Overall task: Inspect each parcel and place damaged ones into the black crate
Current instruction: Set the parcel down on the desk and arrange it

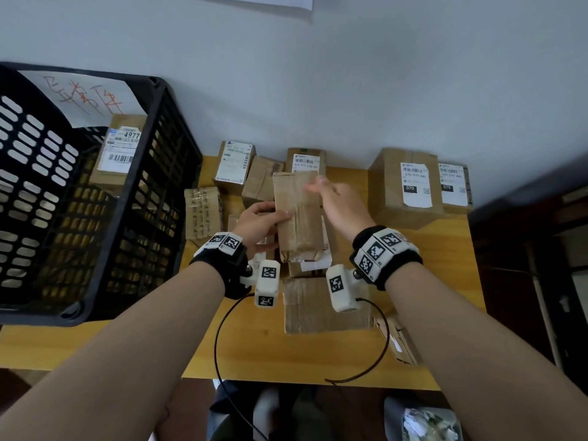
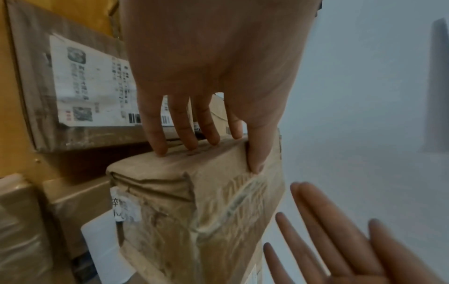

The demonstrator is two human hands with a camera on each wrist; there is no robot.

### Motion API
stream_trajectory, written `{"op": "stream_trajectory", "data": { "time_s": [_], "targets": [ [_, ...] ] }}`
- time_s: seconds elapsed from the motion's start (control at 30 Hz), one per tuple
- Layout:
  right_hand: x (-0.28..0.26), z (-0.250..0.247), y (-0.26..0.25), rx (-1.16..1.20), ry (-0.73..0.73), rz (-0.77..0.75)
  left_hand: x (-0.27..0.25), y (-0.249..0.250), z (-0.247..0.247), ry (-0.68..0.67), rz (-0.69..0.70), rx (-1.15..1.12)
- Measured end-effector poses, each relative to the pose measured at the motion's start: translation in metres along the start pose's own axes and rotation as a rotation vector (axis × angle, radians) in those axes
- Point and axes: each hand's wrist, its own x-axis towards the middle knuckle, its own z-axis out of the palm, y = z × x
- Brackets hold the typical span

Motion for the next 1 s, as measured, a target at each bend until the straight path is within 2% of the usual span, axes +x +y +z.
{"op": "stream_trajectory", "data": {
  "time_s": [0.1, 0.17, 0.33, 0.57, 0.67, 0.77, 0.87, 1.0],
  "targets": [
    [0.005, 0.010, -0.004, -0.280, -0.114, -0.009, -0.001, 0.002, -0.002, -0.006, -0.008, 0.018],
    [0.007, 0.015, -0.002, -0.384, -0.129, 0.007, -0.002, 0.003, -0.001, -0.010, -0.014, 0.028],
    [0.008, 0.017, -0.010, -0.542, -0.169, 0.031, -0.003, 0.007, 0.002, -0.012, -0.042, 0.041],
    [0.016, 0.018, -0.011, -0.583, -0.183, 0.057, -0.007, 0.010, 0.005, -0.016, -0.074, 0.023],
    [0.017, 0.016, -0.004, -0.463, -0.164, 0.051, -0.009, 0.008, 0.003, -0.012, -0.087, 0.066],
    [0.010, 0.016, 0.009, -0.233, -0.094, 0.016, 0.002, -0.004, -0.003, -0.065, -0.128, 0.148],
    [0.001, 0.019, 0.021, 0.034, 0.027, 0.012, 0.007, -0.010, -0.005, -0.020, -0.140, 0.155],
    [0.001, 0.012, 0.034, 0.347, 0.163, 0.111, -0.001, -0.005, -0.001, -0.102, -0.179, -0.027]
  ]
}}
